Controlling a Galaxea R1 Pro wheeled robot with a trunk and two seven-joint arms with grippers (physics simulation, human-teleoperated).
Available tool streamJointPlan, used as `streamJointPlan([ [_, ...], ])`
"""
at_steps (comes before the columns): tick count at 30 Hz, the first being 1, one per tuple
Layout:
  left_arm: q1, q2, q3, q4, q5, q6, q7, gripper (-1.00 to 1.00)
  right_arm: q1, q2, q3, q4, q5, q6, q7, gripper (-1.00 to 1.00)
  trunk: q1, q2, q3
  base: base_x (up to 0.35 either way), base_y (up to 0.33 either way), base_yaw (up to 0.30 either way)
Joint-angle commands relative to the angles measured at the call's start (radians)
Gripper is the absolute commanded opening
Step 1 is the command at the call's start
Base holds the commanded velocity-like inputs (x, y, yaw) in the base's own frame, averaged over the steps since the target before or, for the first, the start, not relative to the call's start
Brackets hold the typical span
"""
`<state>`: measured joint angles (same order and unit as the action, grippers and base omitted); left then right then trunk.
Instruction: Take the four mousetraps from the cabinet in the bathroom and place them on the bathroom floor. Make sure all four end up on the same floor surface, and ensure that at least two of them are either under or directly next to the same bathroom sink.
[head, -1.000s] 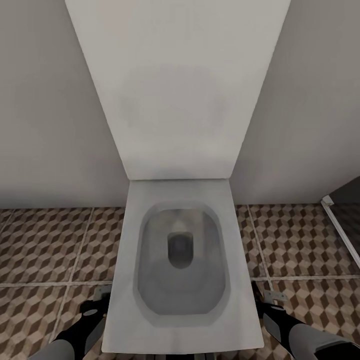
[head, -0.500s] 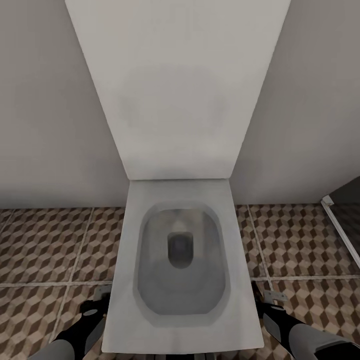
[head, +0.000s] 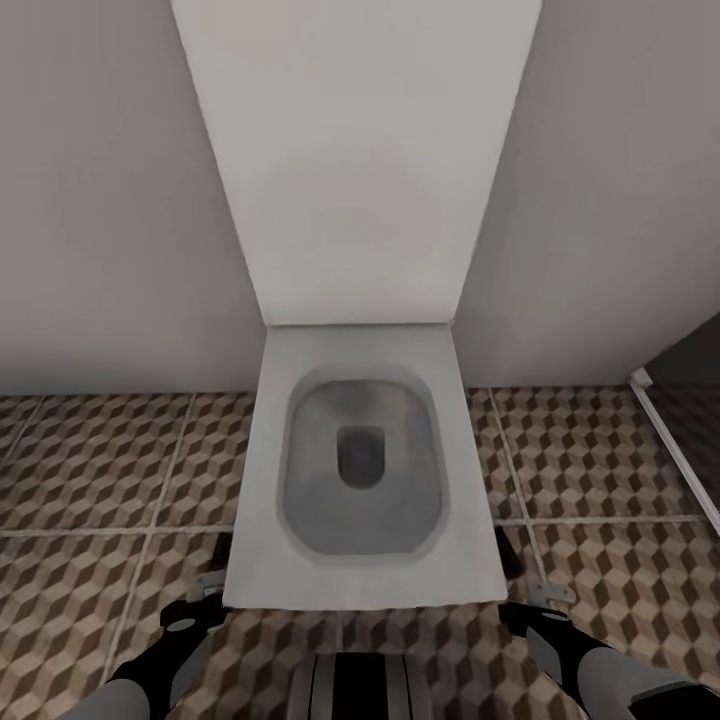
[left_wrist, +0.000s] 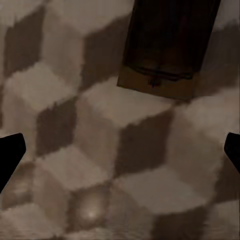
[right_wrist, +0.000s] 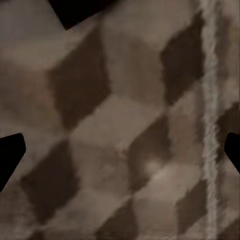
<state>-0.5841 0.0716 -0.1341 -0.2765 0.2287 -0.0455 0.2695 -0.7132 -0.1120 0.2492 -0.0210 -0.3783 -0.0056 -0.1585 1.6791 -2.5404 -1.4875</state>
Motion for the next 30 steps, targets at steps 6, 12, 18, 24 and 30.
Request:
streamJointPlan([
  [6, 0.0, 0.001, -0.009, 0.0, 0.01, -0.004, 0.004, 1.0, 0.0, 0.0, 0.008, -0.001, -0.01, -0.001, -0.003, 1.0, -0.001, 0.0, 0.0, -0.335, 0.0, 0.0],
  [12, 0.0, 0.001, -0.009, 0.0, 0.011, -0.003, 0.004, 1.0, 0.0, 0.0, 0.008, -0.001, -0.01, -0.001, -0.003, 1.0, -0.001, 0.0, 0.0, -0.343, 0.0, 0.0],
  [18, 0.0, 0.001, -0.009, 0.0, 0.011, -0.003, 0.004, 1.0, 0.0, 0.0, 0.008, -0.001, -0.01, -0.002, -0.003, 1.0, -0.001, 0.0, 0.0, -0.345, 0.0, 0.0],
  [24, 0.0, 0.001, -0.009, 0.0, 0.011, -0.003, 0.005, 1.0, 0.0, 0.0, 0.008, -0.001, -0.01, -0.003, -0.003, 1.0, -0.001, 0.0, 0.0, -0.346, 0.0, 0.0],
  [30, 0.0, 0.001, -0.009, 0.0, 0.011, -0.003, 0.005, 1.0, 0.0, 0.0, 0.008, -0.001, -0.01, -0.003, -0.003, 1.0, -0.001, 0.0, 0.0, -0.346, 0.0, 0.0],
])
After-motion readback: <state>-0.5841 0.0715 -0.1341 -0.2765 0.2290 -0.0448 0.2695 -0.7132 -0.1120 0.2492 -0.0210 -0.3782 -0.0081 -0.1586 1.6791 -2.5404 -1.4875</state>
